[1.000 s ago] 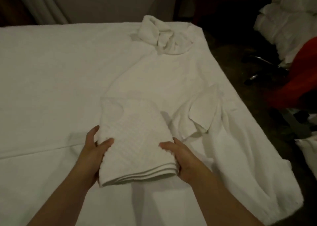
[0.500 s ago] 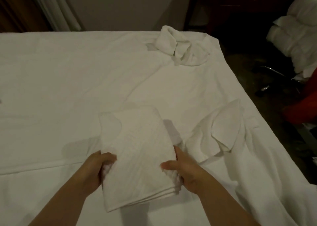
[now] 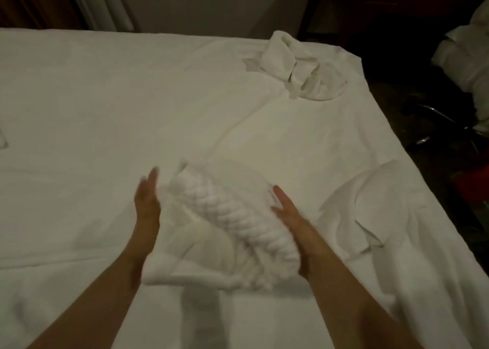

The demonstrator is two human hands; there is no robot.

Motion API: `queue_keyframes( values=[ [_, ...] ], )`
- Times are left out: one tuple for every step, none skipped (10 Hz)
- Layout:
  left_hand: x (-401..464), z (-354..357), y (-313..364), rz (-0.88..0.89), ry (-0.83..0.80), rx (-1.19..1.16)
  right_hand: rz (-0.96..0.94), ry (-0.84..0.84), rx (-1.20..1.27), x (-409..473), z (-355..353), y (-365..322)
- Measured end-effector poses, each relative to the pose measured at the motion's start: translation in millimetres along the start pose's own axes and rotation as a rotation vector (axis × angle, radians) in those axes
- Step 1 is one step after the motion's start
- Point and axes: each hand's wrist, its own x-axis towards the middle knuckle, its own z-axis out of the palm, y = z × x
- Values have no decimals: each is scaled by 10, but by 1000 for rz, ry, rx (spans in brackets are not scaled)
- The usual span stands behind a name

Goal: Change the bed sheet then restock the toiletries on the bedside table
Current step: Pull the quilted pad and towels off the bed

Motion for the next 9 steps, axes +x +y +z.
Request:
queue_keyframes(
  values=[
    [-223, -407, -362, -254, -186, -95, 54, 66, -128, -67, 23, 367],
    [-470, -513, -501, -636, -173, -4, 27, 149, -335, -106, -19, 718],
    [-579, -586, -546, -642, -239, 52, -150, 277, -778, -191, 57, 929],
    [-527, -496, -482, -219, -48, 428, -511, 369, -1314, -204, 240, 1010],
    [-585, -293, -436, 399, -236, 935, -587, 327, -1639, -110, 433, 1136],
    [-640, -401, -862, 447, -537, 1393, -523, 232, -1842, -105, 322, 1278],
    [-692, -884, -1177, 231, -482, 1498, -534, 163, -1877, -193, 161, 1333],
    [-686, -960, -1151, 139, -434, 1489, -401, 299, -1728, -203, 91, 1310],
    [-678, -747, -927, 74, -276, 1066, -282, 380, -1167, -222, 112, 1129]
  ],
)
